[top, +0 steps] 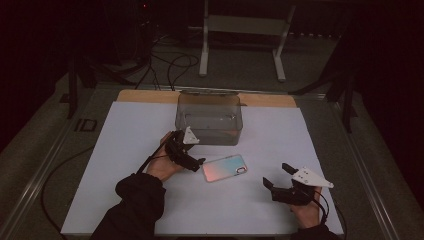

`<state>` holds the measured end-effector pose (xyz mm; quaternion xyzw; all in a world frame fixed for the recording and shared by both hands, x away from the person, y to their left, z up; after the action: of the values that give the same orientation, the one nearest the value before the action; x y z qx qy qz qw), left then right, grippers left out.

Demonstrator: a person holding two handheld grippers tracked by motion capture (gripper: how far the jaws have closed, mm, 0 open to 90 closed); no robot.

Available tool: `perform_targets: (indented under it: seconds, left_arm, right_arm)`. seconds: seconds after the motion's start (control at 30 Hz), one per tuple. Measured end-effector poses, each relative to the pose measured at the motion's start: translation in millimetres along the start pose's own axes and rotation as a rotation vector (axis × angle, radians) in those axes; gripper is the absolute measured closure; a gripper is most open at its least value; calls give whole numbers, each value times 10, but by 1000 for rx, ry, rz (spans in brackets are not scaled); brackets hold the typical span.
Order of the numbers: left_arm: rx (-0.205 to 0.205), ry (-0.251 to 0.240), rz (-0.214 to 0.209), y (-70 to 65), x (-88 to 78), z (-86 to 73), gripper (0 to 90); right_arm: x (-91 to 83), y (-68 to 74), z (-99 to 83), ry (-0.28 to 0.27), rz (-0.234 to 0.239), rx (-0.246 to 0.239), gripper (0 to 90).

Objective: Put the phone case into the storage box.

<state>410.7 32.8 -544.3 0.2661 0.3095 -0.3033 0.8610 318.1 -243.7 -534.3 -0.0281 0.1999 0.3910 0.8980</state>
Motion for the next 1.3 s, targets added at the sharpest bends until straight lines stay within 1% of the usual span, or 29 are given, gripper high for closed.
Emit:
perform_targets:
  seconds: [0.13, 0.33, 0.47, 0.8, 1.03, 1.23, 1.3]
  left_arm:
    - [10, 17, -6, -18, 32, 4, 35]
    - [28, 32, -11, -54, 86, 23, 34]
    - [33, 38, -14, -75, 119, 30, 34]
    - [44, 71, -39, -162, 212, 29, 38]
    - [63, 94, -55, -225, 279, 41, 39]
    - [62, 110, -72, -273, 324, 48, 40]
    - [68, 118, -73, -280, 340, 46, 43]
  right_arm:
    - [2, -1, -1, 1, 0, -2, 99]
    - [2, -1, -1, 1, 2, -2, 99]
    - [1, -1, 0, 1, 2, -1, 99]
    - [2, -1, -1, 2, 2, -3, 99]
    - [1, -1, -1, 2, 3, -3, 99]
    - [2, -1, -2, 3, 3, -4, 99]
    - [2, -1, 0, 2, 3, -4, 99]
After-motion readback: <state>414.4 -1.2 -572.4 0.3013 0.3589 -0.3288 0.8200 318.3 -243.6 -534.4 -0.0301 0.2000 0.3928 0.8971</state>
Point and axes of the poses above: each handheld gripper's, and its own axes: x roughly forward along the jaws, z roughly out of its top, y roughly to its left, the point moved 9 cm from there along x, roughly forward along the jaws, and after that the axes turned 12 degrees about z, right-handed, at the moved point
